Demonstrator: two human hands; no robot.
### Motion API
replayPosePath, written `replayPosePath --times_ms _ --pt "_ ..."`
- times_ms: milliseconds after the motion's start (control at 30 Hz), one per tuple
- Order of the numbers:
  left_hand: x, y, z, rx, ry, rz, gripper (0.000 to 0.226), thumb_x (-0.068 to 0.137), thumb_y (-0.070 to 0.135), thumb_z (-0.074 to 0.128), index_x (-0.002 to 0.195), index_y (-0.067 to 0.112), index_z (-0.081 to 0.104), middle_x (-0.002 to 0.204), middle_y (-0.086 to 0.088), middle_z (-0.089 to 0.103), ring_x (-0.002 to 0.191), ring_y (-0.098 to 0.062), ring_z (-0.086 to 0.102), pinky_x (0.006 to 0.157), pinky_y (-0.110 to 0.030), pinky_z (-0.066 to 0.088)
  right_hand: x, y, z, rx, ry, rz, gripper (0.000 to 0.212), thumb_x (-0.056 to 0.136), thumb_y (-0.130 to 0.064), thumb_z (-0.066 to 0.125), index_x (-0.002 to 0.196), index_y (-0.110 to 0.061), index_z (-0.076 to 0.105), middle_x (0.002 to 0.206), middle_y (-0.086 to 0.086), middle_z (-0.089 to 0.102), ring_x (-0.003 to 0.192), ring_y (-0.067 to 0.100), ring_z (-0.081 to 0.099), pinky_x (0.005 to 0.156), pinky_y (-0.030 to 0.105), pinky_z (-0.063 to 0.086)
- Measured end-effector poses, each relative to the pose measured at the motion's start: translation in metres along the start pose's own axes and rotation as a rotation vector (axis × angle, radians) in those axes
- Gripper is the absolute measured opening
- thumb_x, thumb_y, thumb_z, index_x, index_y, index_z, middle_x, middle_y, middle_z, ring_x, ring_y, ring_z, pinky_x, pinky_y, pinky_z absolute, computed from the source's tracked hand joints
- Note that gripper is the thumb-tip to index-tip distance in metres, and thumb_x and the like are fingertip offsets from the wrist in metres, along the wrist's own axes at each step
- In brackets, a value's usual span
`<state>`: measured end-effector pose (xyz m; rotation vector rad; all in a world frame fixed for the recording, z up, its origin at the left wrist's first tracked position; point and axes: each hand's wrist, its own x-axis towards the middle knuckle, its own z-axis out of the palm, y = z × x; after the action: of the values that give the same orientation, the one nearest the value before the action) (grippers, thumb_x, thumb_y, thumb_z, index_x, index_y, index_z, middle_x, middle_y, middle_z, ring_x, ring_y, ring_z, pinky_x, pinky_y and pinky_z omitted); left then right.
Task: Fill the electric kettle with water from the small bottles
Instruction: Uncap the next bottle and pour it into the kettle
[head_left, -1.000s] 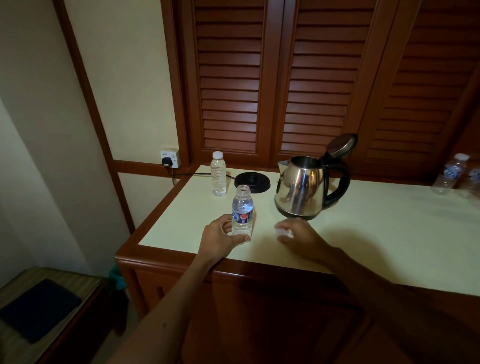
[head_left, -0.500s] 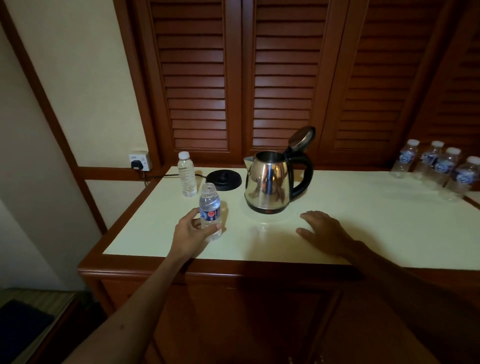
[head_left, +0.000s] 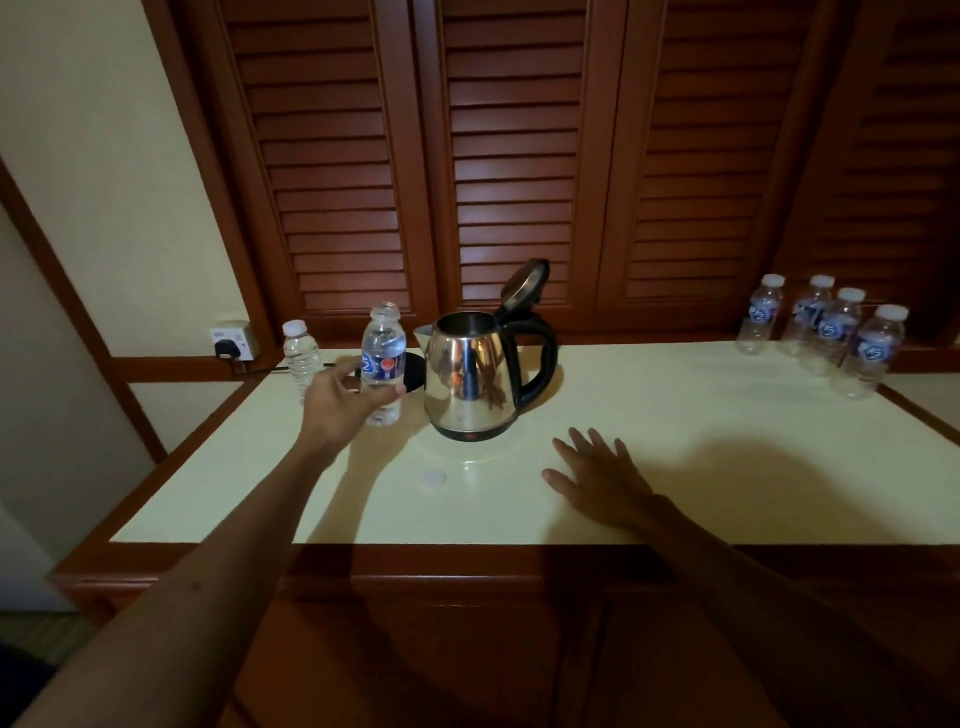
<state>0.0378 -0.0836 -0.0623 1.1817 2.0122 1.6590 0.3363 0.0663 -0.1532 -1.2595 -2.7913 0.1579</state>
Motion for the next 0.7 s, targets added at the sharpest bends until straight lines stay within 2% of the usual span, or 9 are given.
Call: replayPosePath --times_ms 100,233,500,700 --pt "0.007 0.016 0.006 0.034 0.012 0.021 0.05 0.075 0.02 0.084 0.121 0.017 0.065 0.11 -0.002 0.07 0.09 -0.009 0.066 0.082 -0.035 0.056 -0.003 0.001 0.001 0.067 0.049 -0.052 0.063 0.096 -0.059 0.026 0.149 -0.025 0.027 0.16 0.001 0.016 0.147 0.027 0.009 0.118 0.049 0.004" --pt "0.018 0.03 0.012 0.145 0.025 0.064 0.054 0.074 0.021 0.085 0.124 0.015 0.065 0.108 -0.003 0.071 0.088 -0.013 0.066 0.069 -0.026 0.053 -0.007 -0.001 0.0 0.128 0.126 -0.077 0.06 0.096 -0.056 0.035 0.145 -0.022 0.037 0.157 0.001 0.026 0.146 0.026 0.017 0.117 0.042 0.01" --pt "0.032 0.038 0.02 0.355 0.008 0.04 0.051 0.071 0.027 0.086 0.118 0.018 0.068 0.106 -0.005 0.073 0.088 -0.021 0.068 0.077 -0.039 0.059 -0.007 -0.002 0.001 0.178 0.103 -0.041 0.061 0.095 -0.056 0.037 0.146 -0.022 0.037 0.157 -0.001 0.025 0.146 0.025 0.015 0.117 0.04 0.015" --pt "0.035 0.046 0.025 0.435 -0.009 0.042 0.054 0.073 0.028 0.085 0.122 0.015 0.066 0.109 -0.008 0.072 0.085 -0.02 0.066 0.072 -0.032 0.054 -0.008 -0.004 -0.002 0.175 0.105 -0.04 0.061 0.095 -0.055 0.038 0.146 -0.021 0.037 0.157 -0.001 0.026 0.146 0.025 0.015 0.117 0.038 0.015"
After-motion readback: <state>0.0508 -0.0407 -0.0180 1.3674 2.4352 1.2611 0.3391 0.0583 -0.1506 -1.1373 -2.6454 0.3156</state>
